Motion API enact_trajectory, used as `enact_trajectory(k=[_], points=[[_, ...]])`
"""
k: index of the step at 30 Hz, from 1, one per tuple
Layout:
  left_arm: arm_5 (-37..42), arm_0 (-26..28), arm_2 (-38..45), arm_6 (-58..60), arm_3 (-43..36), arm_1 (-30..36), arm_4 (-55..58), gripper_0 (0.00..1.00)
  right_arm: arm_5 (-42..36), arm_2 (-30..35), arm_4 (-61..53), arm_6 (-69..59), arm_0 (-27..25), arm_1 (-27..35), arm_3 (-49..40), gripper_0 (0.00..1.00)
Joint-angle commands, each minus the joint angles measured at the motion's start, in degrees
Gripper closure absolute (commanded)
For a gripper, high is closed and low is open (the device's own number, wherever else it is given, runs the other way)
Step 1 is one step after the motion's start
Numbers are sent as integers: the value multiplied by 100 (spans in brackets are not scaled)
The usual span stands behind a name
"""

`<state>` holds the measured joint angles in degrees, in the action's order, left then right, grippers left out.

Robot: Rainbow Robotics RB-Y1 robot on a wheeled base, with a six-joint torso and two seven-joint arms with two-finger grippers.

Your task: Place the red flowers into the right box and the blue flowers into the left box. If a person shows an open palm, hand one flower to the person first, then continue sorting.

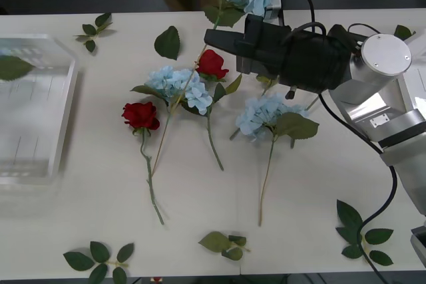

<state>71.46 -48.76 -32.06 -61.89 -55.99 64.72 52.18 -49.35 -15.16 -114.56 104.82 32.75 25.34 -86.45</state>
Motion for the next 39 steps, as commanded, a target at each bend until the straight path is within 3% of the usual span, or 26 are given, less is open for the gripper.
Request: enact_trajectory(k=[1, 10, 17, 23, 26, 35, 39], points=[[-36, -230, 94, 335, 18, -3, -6, 0, 75, -110, -180, 232, 249, -100, -153, 100], [281, -239, 182, 291, -157, -3, 196, 0, 101, -84, -383, 223, 249, 58, -153, 100], [1239, -221, 1184, 168, -852, -223, 1198, 0, -426, 338, -180, -190, 249, 858, -144, 100], [2144, -195, 1791, -518, -1485, -531, 1374, 0, -2553, 1867, 1630, -1280, 434, 806, -153, 100], [2416, -63, 2089, -720, -1652, -671, 1444, 0, -3081, 2333, 2483, -1605, 504, 621, -504, 100], [2188, 473, 2494, -1484, -1801, -733, 1804, 0, -3379, 2298, 5242, -3135, 619, -38, -2596, 100], [2170, 473, 2485, -1686, -1775, -741, 1690, 0, -3564, 1902, 6473, -3741, 680, -214, -3563, 100]])
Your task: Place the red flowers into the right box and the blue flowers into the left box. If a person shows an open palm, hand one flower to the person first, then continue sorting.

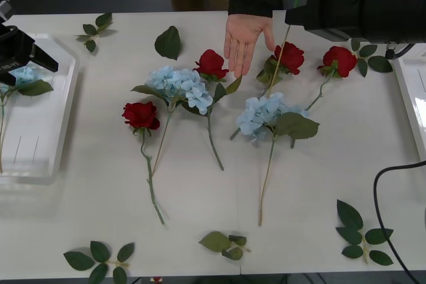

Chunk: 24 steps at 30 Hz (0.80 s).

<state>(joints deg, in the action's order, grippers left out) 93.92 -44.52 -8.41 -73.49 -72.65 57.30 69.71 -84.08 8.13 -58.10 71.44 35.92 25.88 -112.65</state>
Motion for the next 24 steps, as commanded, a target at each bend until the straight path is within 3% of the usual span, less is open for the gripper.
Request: enact_trajectory(k=[1, 9, 15, 24], points=[[-75, 57, 121, -526, -109, 0, -62, 0, -91, -523, 1003, -490, 372, -268, -1066, 100], [-75, 49, 121, -605, -109, 0, -71, 0, 120, -1912, 3982, -1079, 565, -532, -2129, 100], [-75, 49, 121, -632, -109, 9, -133, 0, 1596, -2536, 5090, -1413, 486, -532, -1602, 100], [-75, 57, 121, -640, -109, -8, -221, 0, 3407, -2967, 6223, -1501, 495, -514, -406, 100]])
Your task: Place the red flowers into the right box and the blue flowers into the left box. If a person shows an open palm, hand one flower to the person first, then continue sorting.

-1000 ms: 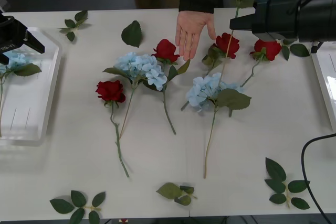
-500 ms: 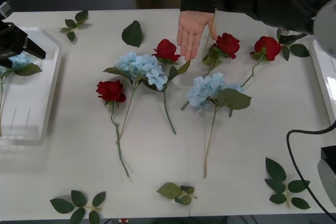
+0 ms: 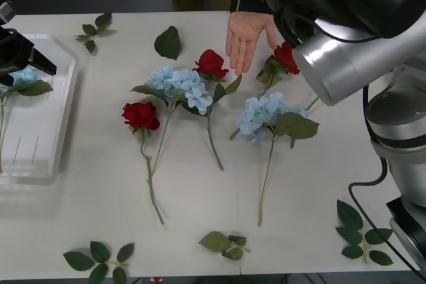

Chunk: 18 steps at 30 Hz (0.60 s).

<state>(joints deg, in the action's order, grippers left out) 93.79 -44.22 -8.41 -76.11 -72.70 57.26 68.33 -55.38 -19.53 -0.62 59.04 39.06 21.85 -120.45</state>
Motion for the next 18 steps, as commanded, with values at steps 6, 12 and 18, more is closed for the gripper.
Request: enact_trajectory(k=[6, 12, 18], points=[[-62, 28, 120, -414, -104, 4, -92, 0, 985, -227, 659, -367, 243, -181, 760, 100], [-62, 28, 120, -422, -104, -5, -118, 0, 1012, -227, 650, -446, 234, -181, 760, 100], [-71, 28, 120, -422, -104, -5, -136, 0, 1012, -236, 650, -490, 234, -181, 760, 100]])
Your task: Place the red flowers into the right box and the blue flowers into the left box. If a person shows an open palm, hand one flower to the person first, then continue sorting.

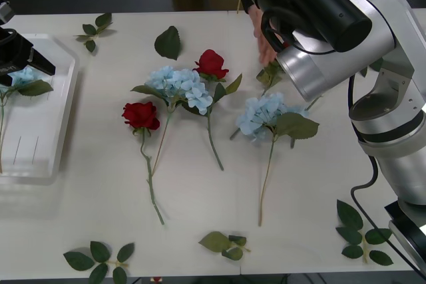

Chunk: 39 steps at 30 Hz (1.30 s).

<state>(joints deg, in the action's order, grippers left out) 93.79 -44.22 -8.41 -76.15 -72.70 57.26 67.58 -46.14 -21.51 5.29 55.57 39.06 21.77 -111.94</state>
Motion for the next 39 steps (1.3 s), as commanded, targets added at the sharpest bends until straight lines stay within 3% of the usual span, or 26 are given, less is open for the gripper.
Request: enact_trajectory(k=[1, 21, 22, 26, 28, 30, 39], points=[[-80, 28, 120, -427, -104, -5, -70, 0, 88, -38, 69, -143, 234, -173, -92, 100], [-124, 28, 120, -471, -104, -5, -114, 0, 88, -46, 69, -213, 234, -173, -92, 100], [-124, 28, 120, -471, -104, -5, -114, 0, 88, -46, 69, -213, 234, -164, -92, 92], [-124, 28, 120, -471, -104, -5, -123, 0, 123, -46, 60, -204, 234, -164, -83, 33], [-124, 28, 120, -471, -96, -5, -123, 0, 140, -46, 60, -169, 234, -173, -92, 14], [-124, 28, 120, -480, -104, -5, -114, 0, 149, -64, 60, -187, 234, -173, -92, 10], [-124, 28, 120, -480, -104, -5, -114, 0, 158, -161, -353, -213, -4, 214, -478, 10]])
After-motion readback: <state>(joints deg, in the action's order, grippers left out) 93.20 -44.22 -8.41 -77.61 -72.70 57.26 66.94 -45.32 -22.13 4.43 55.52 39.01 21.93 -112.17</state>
